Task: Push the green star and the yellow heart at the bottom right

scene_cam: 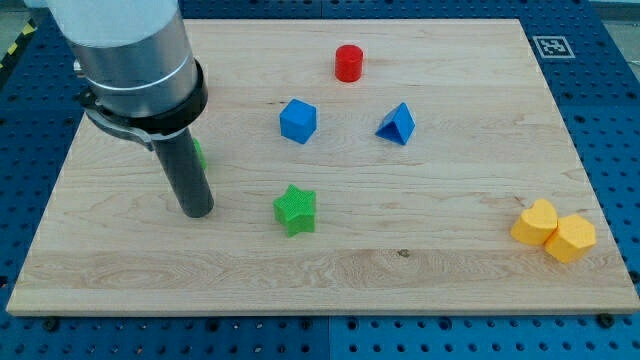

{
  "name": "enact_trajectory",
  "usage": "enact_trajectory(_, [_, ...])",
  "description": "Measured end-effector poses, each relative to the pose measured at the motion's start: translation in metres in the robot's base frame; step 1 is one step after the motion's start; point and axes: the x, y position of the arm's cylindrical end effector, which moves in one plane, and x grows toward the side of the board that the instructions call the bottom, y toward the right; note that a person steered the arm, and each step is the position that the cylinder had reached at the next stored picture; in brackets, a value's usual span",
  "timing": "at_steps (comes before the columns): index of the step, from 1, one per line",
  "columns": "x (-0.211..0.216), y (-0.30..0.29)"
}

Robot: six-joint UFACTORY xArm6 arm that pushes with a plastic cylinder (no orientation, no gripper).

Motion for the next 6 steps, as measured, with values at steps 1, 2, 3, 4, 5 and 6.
enact_trajectory(1, [0.0,0.045])
enact_trajectory(2, [0.002,0.08])
enact_trajectory(3, [0.017,0.099])
enact_trajectory(4, [0.036,0.118])
enact_trajectory(5, [0.037,0.148])
enact_trajectory(6, [0.037,0.181])
